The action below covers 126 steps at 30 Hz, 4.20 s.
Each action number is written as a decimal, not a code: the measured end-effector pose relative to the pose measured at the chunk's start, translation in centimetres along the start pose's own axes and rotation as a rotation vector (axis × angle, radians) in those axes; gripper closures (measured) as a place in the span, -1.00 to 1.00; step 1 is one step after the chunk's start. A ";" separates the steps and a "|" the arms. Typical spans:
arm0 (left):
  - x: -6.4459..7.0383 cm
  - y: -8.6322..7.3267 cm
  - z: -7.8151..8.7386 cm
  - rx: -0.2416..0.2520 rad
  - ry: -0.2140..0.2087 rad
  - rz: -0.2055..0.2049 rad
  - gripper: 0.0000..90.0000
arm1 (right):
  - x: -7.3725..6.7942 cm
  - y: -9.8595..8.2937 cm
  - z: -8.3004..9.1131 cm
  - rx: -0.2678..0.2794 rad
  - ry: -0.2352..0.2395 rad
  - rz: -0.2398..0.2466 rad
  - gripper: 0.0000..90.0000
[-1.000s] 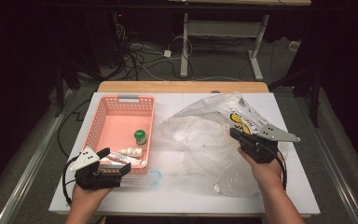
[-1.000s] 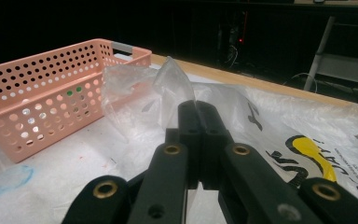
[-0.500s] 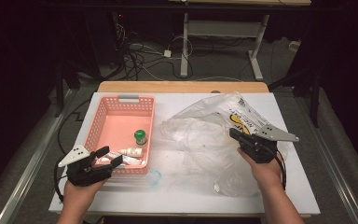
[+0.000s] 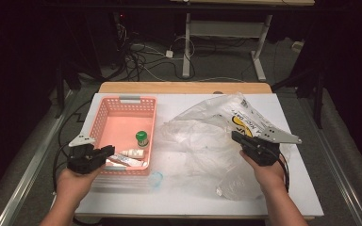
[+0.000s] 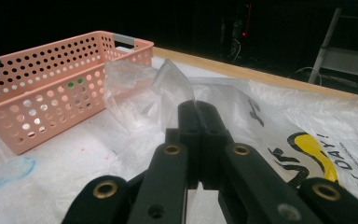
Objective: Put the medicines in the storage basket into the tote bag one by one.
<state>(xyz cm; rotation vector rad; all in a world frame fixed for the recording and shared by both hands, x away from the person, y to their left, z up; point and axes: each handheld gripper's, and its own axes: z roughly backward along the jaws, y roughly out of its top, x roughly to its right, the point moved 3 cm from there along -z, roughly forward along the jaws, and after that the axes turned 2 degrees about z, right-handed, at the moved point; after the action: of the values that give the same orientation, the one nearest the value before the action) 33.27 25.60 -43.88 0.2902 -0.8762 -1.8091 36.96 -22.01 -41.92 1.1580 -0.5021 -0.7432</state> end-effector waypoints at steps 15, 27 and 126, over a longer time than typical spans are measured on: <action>-1.4 1.6 -3.5 -0.451 0.008 0.011 0.94 | 0.0 -0.1 0.1 -0.001 0.009 -0.008 1.00; -2.3 2.7 -5.6 -0.779 -0.004 0.035 0.94 | 0.0 -0.1 0.3 0.002 0.015 -0.009 1.00; 0.0 4.7 -9.4 -0.698 0.076 -0.210 0.94 | -0.3 -0.6 0.4 -0.023 0.008 0.007 1.00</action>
<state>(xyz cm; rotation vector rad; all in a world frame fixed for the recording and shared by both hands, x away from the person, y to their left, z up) 42.01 20.79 -47.25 -0.0013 -0.1273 -2.1602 36.34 -22.17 -42.36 1.1368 -0.4899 -0.7365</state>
